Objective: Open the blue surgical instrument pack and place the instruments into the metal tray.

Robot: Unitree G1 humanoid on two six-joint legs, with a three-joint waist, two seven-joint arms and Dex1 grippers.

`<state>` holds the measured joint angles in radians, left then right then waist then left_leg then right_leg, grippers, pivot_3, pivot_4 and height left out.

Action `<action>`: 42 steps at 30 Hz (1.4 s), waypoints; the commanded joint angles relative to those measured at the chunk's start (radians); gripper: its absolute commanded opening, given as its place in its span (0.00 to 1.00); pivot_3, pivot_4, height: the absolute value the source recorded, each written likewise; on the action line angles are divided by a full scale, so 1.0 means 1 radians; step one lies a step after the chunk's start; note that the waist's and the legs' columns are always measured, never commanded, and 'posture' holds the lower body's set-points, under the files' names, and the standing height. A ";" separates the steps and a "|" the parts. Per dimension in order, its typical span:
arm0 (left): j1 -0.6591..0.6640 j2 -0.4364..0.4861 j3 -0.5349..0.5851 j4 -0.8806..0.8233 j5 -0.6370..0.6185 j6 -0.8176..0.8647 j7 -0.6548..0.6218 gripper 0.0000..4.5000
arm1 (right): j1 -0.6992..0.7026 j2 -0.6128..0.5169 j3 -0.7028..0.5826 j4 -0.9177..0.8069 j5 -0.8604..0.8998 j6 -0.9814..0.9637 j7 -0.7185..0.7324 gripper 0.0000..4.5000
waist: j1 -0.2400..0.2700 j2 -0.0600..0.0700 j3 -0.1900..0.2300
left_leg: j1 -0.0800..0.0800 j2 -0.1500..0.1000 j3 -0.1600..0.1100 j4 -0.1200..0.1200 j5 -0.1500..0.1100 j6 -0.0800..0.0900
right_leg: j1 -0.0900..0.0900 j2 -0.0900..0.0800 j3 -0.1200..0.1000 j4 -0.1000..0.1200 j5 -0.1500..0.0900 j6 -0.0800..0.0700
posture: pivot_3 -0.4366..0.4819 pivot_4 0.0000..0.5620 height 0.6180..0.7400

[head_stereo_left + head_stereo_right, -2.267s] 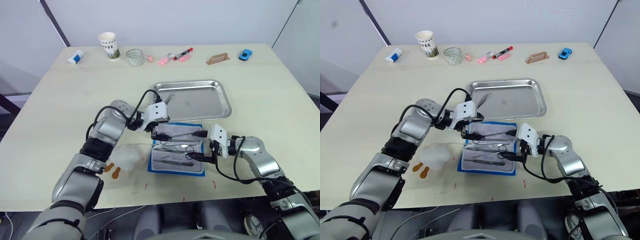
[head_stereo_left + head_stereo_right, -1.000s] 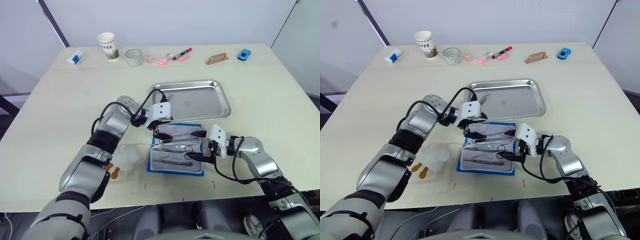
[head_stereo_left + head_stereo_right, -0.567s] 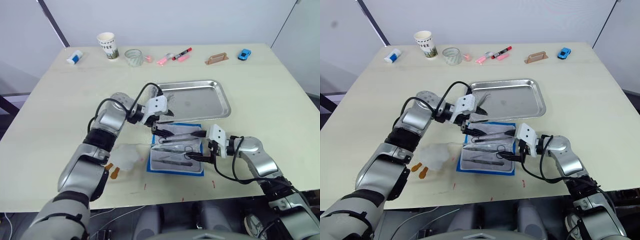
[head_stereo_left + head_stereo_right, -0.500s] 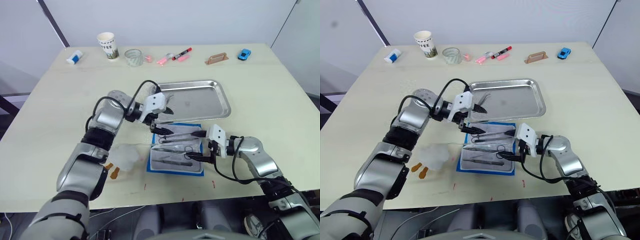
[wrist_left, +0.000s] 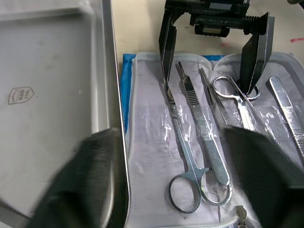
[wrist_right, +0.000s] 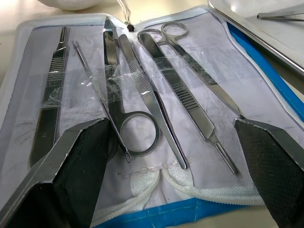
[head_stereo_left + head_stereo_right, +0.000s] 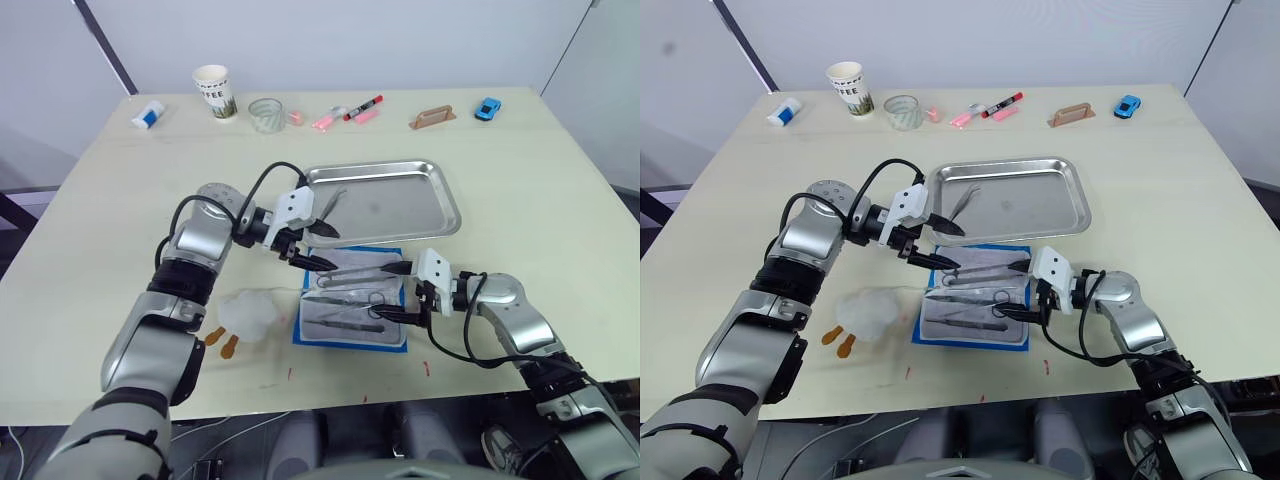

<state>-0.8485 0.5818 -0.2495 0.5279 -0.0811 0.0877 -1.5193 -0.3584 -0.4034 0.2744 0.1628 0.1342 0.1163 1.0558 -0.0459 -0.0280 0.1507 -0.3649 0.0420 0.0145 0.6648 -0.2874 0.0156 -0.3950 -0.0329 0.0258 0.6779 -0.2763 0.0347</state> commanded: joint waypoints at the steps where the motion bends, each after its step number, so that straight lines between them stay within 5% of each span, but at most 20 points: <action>1: -0.010 0.004 -0.003 -0.009 0.004 -0.032 -0.007 0.54 | 0.038 0.005 0.074 0.082 -0.088 0.036 -0.045 1.00 | 0.000 0.000 0.000 | 0.000 0.000 0.000 0.000 0.000 0.000 | 0.000 0.000 0.000 0.000 0.000 0.000 | 0.48 0.27 1.00; 42: 0.016 -0.038 -0.109 0.054 0.187 -0.103 0.178 0.54 | 0.048 0.013 0.074 0.076 -0.086 0.036 -0.058 1.00 | 0.000 0.000 0.000 | 0.001 0.000 -0.001 0.000 -0.001 0.002 | 0.000 0.002 0.001 0.000 0.000 -0.001 | 0.48 0.27 1.00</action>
<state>-0.8223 0.5404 -0.3549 0.5639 0.0766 -0.0205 -1.3679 -0.3511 -0.3942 0.2743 0.1626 0.1337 0.1163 1.0415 -0.0456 -0.0280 0.1505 -0.3635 0.0422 0.0134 0.6648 -0.2883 0.0172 -0.3947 -0.0313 0.0267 0.6781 -0.2758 0.0333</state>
